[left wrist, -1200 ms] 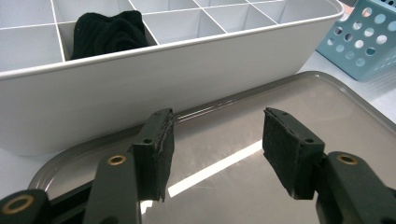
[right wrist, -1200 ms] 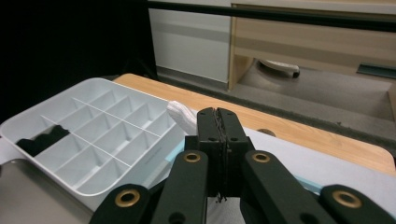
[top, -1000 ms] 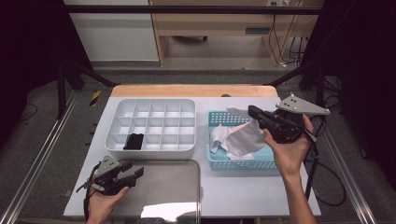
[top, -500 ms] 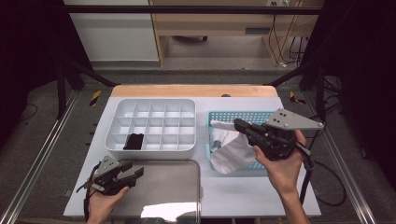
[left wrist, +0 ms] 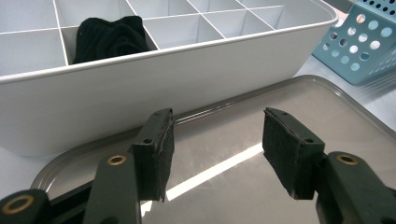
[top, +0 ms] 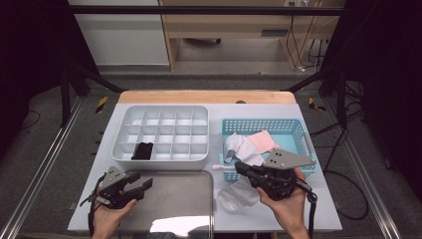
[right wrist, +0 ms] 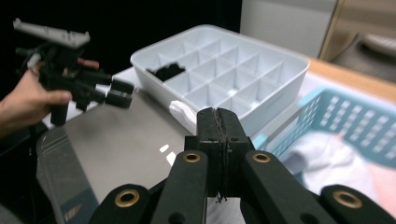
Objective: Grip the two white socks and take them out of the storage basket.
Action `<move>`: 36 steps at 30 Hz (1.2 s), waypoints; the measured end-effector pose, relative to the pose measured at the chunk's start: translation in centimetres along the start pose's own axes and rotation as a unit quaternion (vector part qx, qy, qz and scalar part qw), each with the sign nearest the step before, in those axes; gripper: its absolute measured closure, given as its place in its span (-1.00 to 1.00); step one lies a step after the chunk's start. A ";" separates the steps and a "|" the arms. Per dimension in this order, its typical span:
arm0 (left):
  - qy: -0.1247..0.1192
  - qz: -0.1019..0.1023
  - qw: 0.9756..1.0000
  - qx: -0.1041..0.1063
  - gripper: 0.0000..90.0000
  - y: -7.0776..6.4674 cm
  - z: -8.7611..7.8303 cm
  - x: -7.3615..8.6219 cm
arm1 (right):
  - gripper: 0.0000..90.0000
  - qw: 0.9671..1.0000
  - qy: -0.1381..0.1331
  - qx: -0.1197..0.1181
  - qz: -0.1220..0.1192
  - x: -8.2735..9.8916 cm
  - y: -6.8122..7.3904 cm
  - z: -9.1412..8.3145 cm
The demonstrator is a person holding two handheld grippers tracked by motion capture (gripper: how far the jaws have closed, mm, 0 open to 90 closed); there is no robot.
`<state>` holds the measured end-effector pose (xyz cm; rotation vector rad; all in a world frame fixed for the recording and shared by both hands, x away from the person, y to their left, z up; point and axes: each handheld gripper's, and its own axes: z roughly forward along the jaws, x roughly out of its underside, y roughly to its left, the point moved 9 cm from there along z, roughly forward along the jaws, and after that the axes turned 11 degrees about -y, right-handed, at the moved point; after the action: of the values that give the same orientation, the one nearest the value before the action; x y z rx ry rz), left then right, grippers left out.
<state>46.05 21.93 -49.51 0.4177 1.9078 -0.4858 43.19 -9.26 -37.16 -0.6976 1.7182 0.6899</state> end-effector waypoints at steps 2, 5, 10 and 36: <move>0.001 0.001 1.000 0.000 -0.05 0.0 0.0 0.0 | 1.00 1.000 0.009 -0.004 0.005 1.0 0.0 0.2; 0.001 0.001 1.000 0.001 -0.05 0.0 0.0 0.1 | 0.99 0.999 0.037 -0.008 0.018 3.7 0.1 0.9; 0.003 0.002 1.000 0.001 -0.05 -0.1 0.0 0.1 | 0.99 0.996 0.076 -0.007 0.043 7.9 -0.4 1.6; 0.007 -0.008 1.000 0.002 -0.06 0.1 0.2 0.4 | 0.49 0.996 0.060 0.048 0.052 9.9 -3.0 1.7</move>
<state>46.11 21.94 -49.92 0.4093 1.9257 -0.4998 44.32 -11.01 -47.41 -0.5953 1.8954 0.6442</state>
